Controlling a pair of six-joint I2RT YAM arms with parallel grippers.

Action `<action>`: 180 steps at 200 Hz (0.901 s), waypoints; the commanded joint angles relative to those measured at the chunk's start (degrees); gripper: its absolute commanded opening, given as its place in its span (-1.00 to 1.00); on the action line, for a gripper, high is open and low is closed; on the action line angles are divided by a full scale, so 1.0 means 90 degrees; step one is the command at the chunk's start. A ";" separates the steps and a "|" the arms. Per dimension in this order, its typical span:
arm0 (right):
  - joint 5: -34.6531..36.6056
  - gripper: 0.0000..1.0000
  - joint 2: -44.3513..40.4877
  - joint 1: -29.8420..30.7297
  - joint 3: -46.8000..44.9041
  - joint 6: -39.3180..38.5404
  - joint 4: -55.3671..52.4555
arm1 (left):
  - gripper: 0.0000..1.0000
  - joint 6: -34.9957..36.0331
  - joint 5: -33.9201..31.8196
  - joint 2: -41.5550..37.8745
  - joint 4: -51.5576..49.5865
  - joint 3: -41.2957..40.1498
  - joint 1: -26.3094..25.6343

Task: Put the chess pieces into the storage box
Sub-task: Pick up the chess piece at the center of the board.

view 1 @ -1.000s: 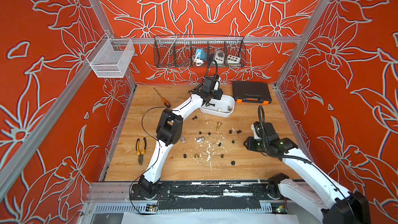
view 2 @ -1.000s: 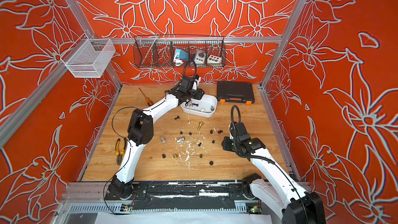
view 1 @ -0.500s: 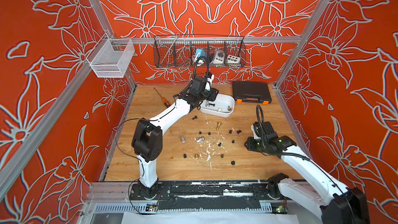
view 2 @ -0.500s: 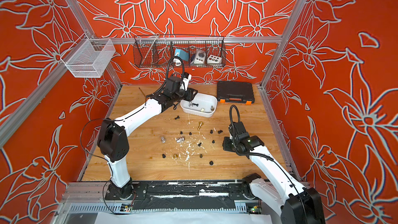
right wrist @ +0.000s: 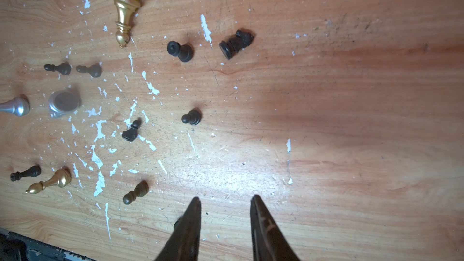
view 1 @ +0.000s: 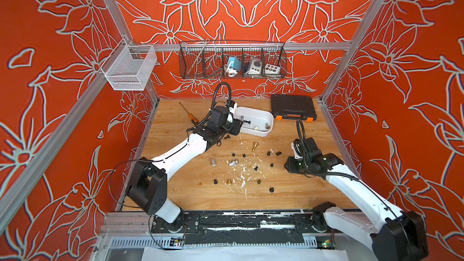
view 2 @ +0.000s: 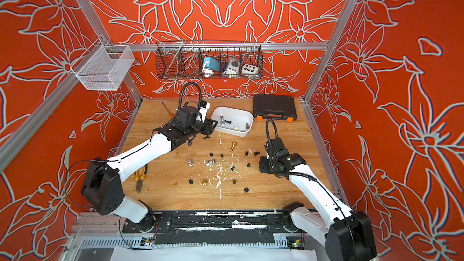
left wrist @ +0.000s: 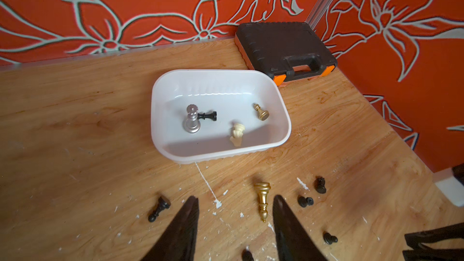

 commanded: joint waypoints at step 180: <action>0.0148 -0.34 0.2903 0.0670 0.1398 -0.0999 0.0332 | 0.05 -0.0750 -0.0486 -0.2125 0.0028 -0.2546 0.0060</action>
